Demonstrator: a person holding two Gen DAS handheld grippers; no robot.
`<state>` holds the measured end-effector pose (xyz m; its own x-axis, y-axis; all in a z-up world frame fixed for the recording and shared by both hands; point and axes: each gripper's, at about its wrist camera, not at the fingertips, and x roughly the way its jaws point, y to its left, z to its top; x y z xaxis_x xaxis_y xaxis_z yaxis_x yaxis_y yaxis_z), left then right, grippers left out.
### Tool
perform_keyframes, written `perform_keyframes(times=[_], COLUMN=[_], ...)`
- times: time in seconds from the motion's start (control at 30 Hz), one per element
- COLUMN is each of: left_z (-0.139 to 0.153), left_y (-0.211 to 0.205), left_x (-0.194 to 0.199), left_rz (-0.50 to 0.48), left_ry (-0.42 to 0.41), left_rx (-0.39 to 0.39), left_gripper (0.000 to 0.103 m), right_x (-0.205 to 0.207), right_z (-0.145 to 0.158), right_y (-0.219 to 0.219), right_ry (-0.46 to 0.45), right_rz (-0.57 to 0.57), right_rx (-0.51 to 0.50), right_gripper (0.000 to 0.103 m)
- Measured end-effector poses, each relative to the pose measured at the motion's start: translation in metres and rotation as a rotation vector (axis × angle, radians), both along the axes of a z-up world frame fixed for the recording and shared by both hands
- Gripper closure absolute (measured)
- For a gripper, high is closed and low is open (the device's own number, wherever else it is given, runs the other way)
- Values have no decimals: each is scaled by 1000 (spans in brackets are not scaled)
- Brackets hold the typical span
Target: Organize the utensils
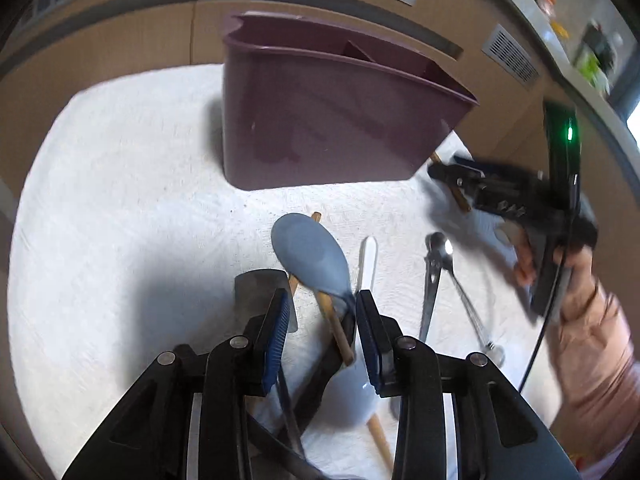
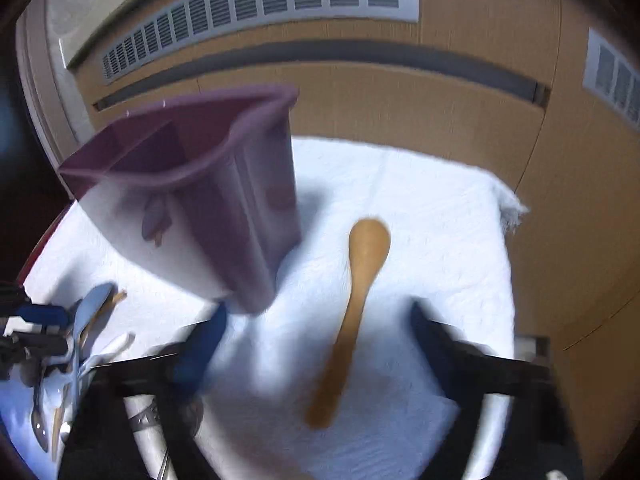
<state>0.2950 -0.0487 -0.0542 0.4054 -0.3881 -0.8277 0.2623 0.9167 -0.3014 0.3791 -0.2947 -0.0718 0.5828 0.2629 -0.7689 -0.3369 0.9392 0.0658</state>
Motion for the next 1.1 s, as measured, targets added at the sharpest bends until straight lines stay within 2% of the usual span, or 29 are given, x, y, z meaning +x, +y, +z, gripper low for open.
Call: perform_keyframes(times=[0.03,0.1,0.17,0.2,0.33,0.4,0.47,0.53,0.57,0.6,0.7,0.8,0.83,0.87,0.9,0.93,1.0,1.1], left_z=[-1,-2,-2,-3,-7,-11,-13,-14,-15,-14,-13,-8,-6,-5,-5,-5,-5,-10], left_y=[-2,-12,-17,-18,-30,-41,-49,-58,-59,-60,-57,-41,-34,-28,-25,-23,-28,-47], left_x=[5,17,22,24,39,45,48,45,43,38,28,23,24,25,25,28,34,45], left_rz=[13,49,90,106,123,121,110,73,49,14,-46,7,34,54,69,84,95,113], left_ry=[6,17,25,30,56,51,21,-39,-62,-78,-68,-36,-6,21,43,67,85,103], left_rx=[0,13,39,45,51,90,129,171,188,187,160,143,108,73,44,17,18,59], left_gripper=[66,63,51,51,50,50,51,55,62,63,63,62,58,53,50,49,49,49], right_x=[-1,-12,-26,-36,-82,-96,-98,-90,-83,-76,-46,-24,-21,-21,-26,-29,-38,-55], right_z=[-5,-7,-5,-3,2,9,19,25,25,25,14,2,-2,-4,-3,-2,2,14], right_y=[0,0,-3,-5,-1,-3,-4,-3,0,3,18,26,28,31,31,33,30,23], right_ry=[40,37,49,57,133,120,72,25,15,10,39,74,81,76,61,57,50,11], right_rz=[-11,-29,-33,-32,67,76,45,13,8,7,17,-11,-15,-19,-14,-4,-2,-12], right_rx=[-34,-61,-75,-77,-48,-54,-62,-74,-74,-69,-52,-59,-65,-76,-88,-96,-85,-83], right_gripper=[87,90,92,92,92,91,81,51,48,46,48,49,54,58,70,76,76,76])
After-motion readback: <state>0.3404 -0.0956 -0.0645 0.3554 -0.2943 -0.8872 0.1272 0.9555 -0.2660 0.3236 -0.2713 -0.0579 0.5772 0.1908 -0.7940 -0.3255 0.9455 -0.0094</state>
